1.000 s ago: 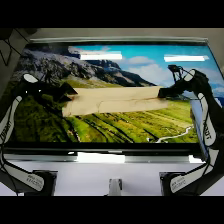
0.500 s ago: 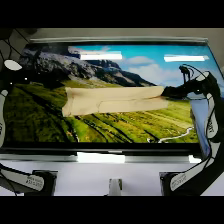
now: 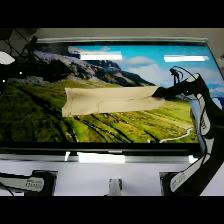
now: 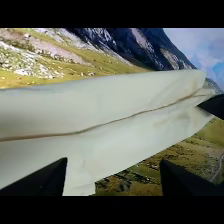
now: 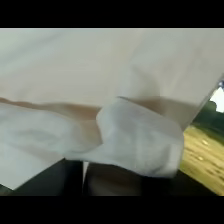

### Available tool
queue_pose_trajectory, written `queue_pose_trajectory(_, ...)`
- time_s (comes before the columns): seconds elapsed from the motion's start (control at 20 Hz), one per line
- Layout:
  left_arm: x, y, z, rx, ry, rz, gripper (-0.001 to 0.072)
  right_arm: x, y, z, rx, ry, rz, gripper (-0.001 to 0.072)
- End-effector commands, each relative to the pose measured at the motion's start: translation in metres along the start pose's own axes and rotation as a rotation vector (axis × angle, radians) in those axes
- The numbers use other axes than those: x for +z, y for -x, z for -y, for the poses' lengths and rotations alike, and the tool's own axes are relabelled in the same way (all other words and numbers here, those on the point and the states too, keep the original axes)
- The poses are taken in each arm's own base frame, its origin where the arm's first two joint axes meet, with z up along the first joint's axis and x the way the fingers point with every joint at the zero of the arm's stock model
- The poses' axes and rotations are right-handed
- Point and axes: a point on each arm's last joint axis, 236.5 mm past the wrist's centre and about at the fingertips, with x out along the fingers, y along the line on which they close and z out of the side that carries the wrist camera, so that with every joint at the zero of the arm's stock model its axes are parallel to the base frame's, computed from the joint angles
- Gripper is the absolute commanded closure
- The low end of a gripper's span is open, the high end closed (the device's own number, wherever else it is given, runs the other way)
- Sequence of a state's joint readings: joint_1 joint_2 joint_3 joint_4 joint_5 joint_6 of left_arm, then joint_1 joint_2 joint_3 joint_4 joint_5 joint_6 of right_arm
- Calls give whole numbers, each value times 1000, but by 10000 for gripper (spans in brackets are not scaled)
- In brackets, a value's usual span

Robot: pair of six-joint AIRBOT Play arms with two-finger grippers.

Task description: Fold the shirts.

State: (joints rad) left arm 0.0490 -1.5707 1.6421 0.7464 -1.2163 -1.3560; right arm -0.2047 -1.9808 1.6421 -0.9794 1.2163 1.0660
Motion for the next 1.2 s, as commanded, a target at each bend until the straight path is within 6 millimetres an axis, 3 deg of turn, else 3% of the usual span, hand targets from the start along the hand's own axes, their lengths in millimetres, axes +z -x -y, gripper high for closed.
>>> queue_pose_trajectory(0.0, -11, -14, 27, -43, -32, -32, 46, -16, -10, -15, 13, 30, -80, 692)
queue_pose_trajectory(0.15, -30, -40, 44, -67, -53, -95, 65, -15, 7, -45, 97, 131, -73, 683)
queue_pose_trajectory(0.2, -40, -54, 49, -77, -59, -128, 303, -12, 21, -53, 95, 174, -57, 683)
queue_pose_trajectory(0.25, -53, -73, 56, -89, -68, -169, 598, -7, 39, -64, 89, 219, -32, 683)
queue_pose_trajectory(0.3, -67, -95, 63, -99, -80, -206, 661, -5, 59, -77, 83, 249, -7, 684)
queue_pose_trajectory(0.45, -106, -163, 89, -118, -107, -255, 670, -11, 126, -122, 70, 349, 49, 684)
queue_pose_trajectory(0.65, -133, -236, 130, -153, 26, -180, 671, -46, 202, -177, 52, 433, 76, 682)
queue_pose_trajectory(0.8, -198, -280, 156, -218, 191, -308, 671, -69, 249, -205, -8, 455, 140, 682)
queue_pose_trajectory(0.9, -234, -303, 182, -289, 263, -347, 671, -76, 268, -218, -28, 460, 190, 682)
queue_pose_trajectory(1.0, -251, -315, 208, -396, 314, -347, 671, -77, 272, -220, -34, 449, 200, 682)
queue_pose_trajectory(1.05, -249, -316, 214, -429, 328, -339, 672, -74, 271, -218, -38, 445, 204, 682)
queue_pose_trajectory(1.15, -224, -308, 202, -424, 290, -296, 674, -63, 264, -214, -37, 432, 214, 682)
